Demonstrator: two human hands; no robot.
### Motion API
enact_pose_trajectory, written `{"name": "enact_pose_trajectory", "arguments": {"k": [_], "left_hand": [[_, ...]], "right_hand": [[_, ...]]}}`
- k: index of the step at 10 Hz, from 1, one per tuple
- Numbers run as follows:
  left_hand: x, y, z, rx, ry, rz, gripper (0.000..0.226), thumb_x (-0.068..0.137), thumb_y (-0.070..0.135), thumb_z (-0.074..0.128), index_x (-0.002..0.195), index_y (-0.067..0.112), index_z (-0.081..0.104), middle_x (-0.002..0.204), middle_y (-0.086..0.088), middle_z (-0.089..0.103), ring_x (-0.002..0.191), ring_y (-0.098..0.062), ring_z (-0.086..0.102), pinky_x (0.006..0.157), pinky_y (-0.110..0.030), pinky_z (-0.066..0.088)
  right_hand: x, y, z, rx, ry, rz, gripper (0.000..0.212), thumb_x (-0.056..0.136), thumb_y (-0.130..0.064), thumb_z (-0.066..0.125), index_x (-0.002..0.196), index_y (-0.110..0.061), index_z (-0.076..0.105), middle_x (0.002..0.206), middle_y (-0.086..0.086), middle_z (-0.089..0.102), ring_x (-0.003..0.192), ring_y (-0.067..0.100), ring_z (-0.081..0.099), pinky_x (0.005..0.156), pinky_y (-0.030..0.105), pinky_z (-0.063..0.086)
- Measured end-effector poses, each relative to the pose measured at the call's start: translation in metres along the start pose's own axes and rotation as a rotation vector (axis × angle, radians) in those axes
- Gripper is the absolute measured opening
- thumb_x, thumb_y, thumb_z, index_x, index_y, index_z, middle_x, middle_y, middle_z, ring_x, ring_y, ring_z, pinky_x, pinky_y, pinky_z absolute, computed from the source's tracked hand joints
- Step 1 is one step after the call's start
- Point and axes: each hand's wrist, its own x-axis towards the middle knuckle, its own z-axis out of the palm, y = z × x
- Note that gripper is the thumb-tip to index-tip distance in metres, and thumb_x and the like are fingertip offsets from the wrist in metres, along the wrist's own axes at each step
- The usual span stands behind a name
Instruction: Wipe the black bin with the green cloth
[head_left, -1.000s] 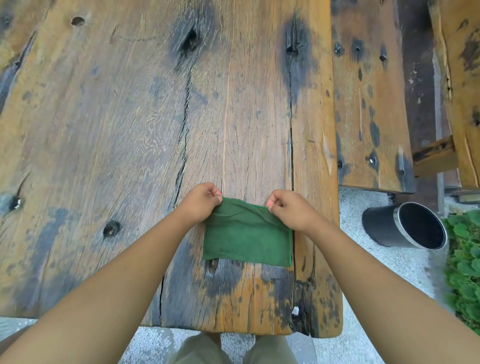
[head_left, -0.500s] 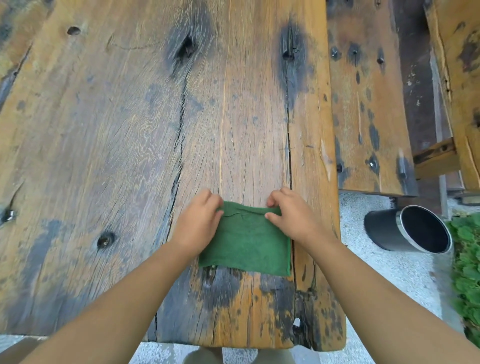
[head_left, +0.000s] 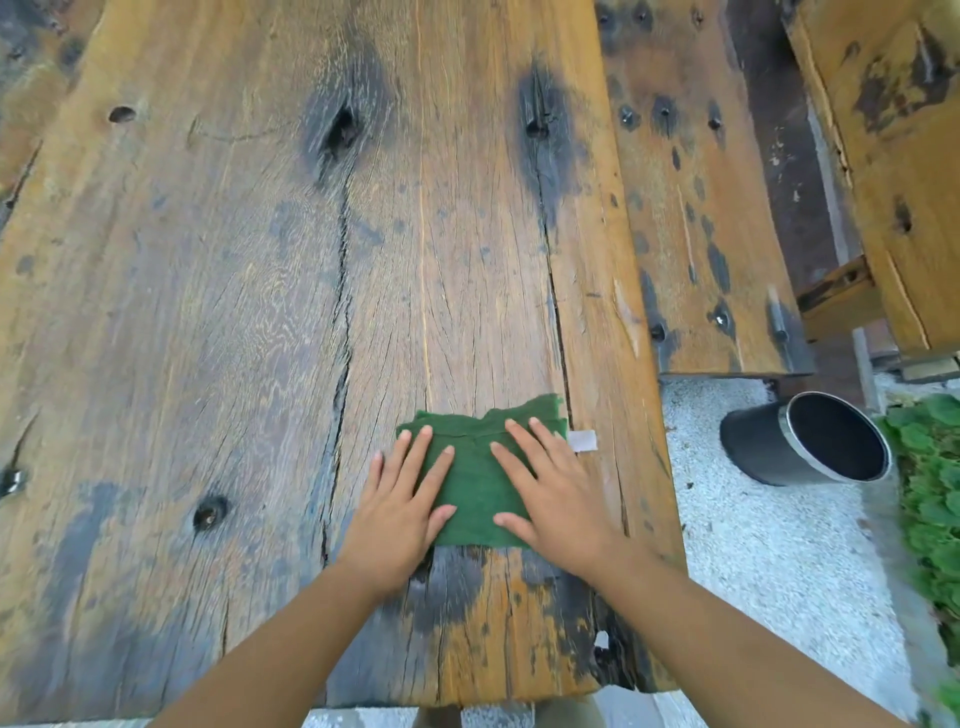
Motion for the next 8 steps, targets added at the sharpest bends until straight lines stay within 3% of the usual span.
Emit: {"name": "enact_pose_trajectory", "arguments": {"k": [1, 3, 5, 6, 7, 8], "left_hand": [[-0.010, -0.004, 0.007, 0.074, -0.043, -0.002, 0.069, 0.101, 0.056, 0.023, 0.158, 0.021, 0.007, 0.167, -0.011, 0.001, 0.152, -0.034, -0.002, 0.119, -0.059, 0.013], [-0.031, 0.010, 0.016, 0.102, -0.078, 0.000, 0.075, 0.098, 0.062, 0.030, 0.158, 0.021, 0.012, 0.166, -0.014, 0.005, 0.152, -0.036, 0.003, 0.115, -0.067, 0.011], [-0.033, 0.008, 0.018, 0.099, -0.136, 0.044, 0.076, 0.098, 0.065, 0.023, 0.158, 0.023, 0.005, 0.166, -0.012, 0.000, 0.152, -0.036, -0.001, 0.115, -0.067, 0.006], [-0.029, 0.009, 0.011, 0.134, -0.233, 0.023, 0.077, 0.097, 0.067, 0.012, 0.156, 0.025, -0.012, 0.164, -0.012, -0.018, 0.150, -0.037, -0.016, 0.115, -0.067, -0.003], [-0.022, 0.019, -0.009, 0.141, -0.339, -0.018, 0.076, 0.098, 0.060, 0.020, 0.155, 0.026, -0.016, 0.162, -0.010, -0.026, 0.149, -0.035, -0.020, 0.115, -0.066, -0.004], [-0.014, 0.024, -0.039, 0.024, -0.326, -0.026, 0.057, 0.097, 0.037, 0.041, 0.151, 0.022, 0.029, 0.162, -0.010, 0.021, 0.148, -0.031, 0.019, 0.115, -0.060, 0.016]], "right_hand": [[-0.007, 0.010, 0.009, -0.066, -0.077, 0.035, 0.095, 0.090, -0.074, 0.034, 0.161, -0.021, -0.002, 0.168, 0.005, -0.012, 0.153, 0.024, -0.016, 0.124, 0.050, 0.000], [-0.041, 0.009, 0.022, -0.073, -0.043, 0.105, 0.096, 0.090, -0.077, 0.031, 0.161, -0.020, 0.002, 0.169, 0.006, -0.007, 0.155, 0.025, -0.007, 0.120, 0.060, 0.006], [-0.050, 0.006, 0.032, -0.097, -0.030, 0.114, 0.094, 0.091, -0.076, 0.031, 0.161, -0.018, 0.005, 0.169, 0.009, -0.002, 0.155, 0.029, -0.002, 0.119, 0.060, 0.006], [-0.047, 0.004, 0.021, -0.135, -0.173, 0.137, 0.094, 0.092, -0.077, 0.019, 0.159, -0.018, -0.010, 0.167, 0.008, -0.019, 0.153, 0.028, -0.018, 0.121, 0.061, -0.001], [-0.040, -0.009, 0.002, -0.188, -0.325, 0.194, 0.094, 0.094, -0.072, 0.021, 0.155, -0.016, -0.023, 0.160, 0.010, -0.034, 0.149, 0.030, -0.028, 0.119, 0.062, -0.005], [-0.027, -0.024, -0.023, -0.097, -0.330, 0.198, 0.081, 0.097, -0.052, 0.045, 0.159, -0.014, 0.010, 0.167, 0.016, 0.000, 0.153, 0.033, 0.005, 0.120, 0.057, 0.009]]}}
